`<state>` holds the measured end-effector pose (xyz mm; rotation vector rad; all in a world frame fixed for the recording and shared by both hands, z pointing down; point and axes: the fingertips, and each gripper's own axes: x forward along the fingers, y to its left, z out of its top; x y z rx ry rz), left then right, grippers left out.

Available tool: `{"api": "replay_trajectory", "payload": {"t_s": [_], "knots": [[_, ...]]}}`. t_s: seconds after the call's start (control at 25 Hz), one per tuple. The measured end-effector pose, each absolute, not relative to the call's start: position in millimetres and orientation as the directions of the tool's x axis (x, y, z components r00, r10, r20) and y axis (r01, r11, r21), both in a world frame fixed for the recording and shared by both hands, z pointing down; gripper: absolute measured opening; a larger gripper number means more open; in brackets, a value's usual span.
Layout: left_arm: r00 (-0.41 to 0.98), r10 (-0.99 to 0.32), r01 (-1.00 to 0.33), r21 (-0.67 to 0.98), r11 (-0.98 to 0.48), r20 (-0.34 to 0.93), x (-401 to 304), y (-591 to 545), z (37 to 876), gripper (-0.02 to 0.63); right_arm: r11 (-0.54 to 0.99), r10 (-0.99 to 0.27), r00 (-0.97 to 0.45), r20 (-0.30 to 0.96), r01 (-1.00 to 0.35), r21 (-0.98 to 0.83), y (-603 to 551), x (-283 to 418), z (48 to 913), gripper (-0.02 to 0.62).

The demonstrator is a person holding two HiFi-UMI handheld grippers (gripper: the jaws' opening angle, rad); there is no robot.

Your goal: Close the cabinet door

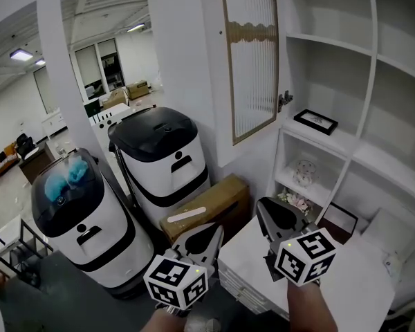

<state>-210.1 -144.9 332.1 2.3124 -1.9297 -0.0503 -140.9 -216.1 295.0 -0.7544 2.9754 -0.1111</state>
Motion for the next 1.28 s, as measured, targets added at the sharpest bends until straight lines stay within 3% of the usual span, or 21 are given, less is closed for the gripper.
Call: {"api": "replay_trajectory", "payload": {"t_s": [0.16, 0.36, 0.68, 1.28], "knots": [[0.196, -0.979, -0.975, 0.119, -0.188, 0.055, -233, -149, 333, 0.005, 0.871, -0.489, -0.870, -0.052, -0.484, -0.087, -221, -169, 295, 0.012], [0.214, -0.976, -0.971, 0.118, -0.208, 0.044, -262, -155, 332, 0.005, 0.853, -0.522, -0.852, -0.050, -0.519, -0.060, -231, -203, 291, 0.072], [0.262, -0.964, -0.957, 0.141, -0.255, 0.035, -292, -177, 339, 0.005, 0.764, -0.641, -0.766, -0.037, -0.642, 0.055, -265, -242, 288, 0.095], [0.315, -0.948, -0.941, 0.146, -0.306, 0.045, -322, -202, 348, 0.005, 0.607, -0.781, -0.622, -0.064, -0.779, 0.159, -303, -268, 283, 0.189]]}}
